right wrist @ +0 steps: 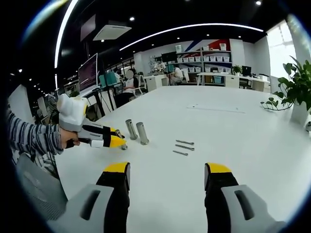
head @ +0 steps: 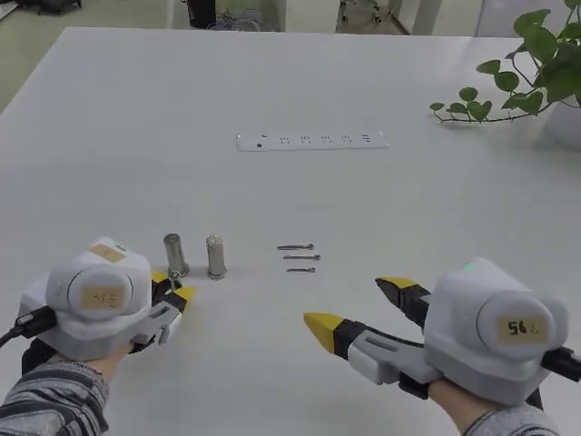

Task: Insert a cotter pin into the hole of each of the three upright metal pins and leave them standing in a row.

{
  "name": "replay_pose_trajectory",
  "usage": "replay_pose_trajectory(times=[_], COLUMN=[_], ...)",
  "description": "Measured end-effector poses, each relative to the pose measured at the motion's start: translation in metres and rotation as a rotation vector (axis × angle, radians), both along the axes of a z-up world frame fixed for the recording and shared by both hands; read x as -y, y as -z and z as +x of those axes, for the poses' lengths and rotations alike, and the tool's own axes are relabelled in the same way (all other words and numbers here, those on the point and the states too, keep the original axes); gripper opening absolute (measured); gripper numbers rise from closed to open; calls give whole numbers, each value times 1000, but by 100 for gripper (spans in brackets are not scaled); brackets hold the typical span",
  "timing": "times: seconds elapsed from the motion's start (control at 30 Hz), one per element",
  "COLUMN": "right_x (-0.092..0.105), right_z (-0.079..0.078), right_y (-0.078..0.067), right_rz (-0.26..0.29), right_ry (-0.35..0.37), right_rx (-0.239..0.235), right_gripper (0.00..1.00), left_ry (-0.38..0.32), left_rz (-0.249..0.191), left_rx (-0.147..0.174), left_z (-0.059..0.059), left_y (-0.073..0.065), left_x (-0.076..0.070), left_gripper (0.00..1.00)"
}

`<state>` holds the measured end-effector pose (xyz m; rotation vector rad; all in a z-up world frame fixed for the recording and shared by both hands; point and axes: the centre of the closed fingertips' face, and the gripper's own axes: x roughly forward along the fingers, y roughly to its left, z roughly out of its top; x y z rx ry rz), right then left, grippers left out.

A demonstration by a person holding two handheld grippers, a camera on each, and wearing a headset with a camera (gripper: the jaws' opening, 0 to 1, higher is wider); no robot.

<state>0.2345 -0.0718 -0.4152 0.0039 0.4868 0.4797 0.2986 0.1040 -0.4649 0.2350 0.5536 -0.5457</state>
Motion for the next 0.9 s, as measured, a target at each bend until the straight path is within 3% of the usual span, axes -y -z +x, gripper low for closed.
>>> replay_pose_trajectory(times=[0.2,0.43,0.53,0.7,0.8,0.9], right_x=[-1,-3,-2,-2,-2,-2], right_z=[-2,-3,-4,-5,-7,-8], right_y=[3,1,0,-2,-2,-1], right_rz=[-8,-3,-4,-4,4,7], right_ry=[-5,-4,-4,-6,-10,-11], right_rx=[-12,-13,-10,-11,-18,-26], right_gripper=[59,59,59,59,58,57], left_ry=[-3,16,25,53,75,106], left_rz=[-28,-32,-53,-80,-102,-90], left_rx=[-5,0,13,0,-28,-25], left_z=[-1,-4,-6,-13,-24,-33], left_y=[0,-2,-8,-10,-10,-8], left_x=[-1,6,12,27,39,51], left_gripper=[6,5,5,5,5,5])
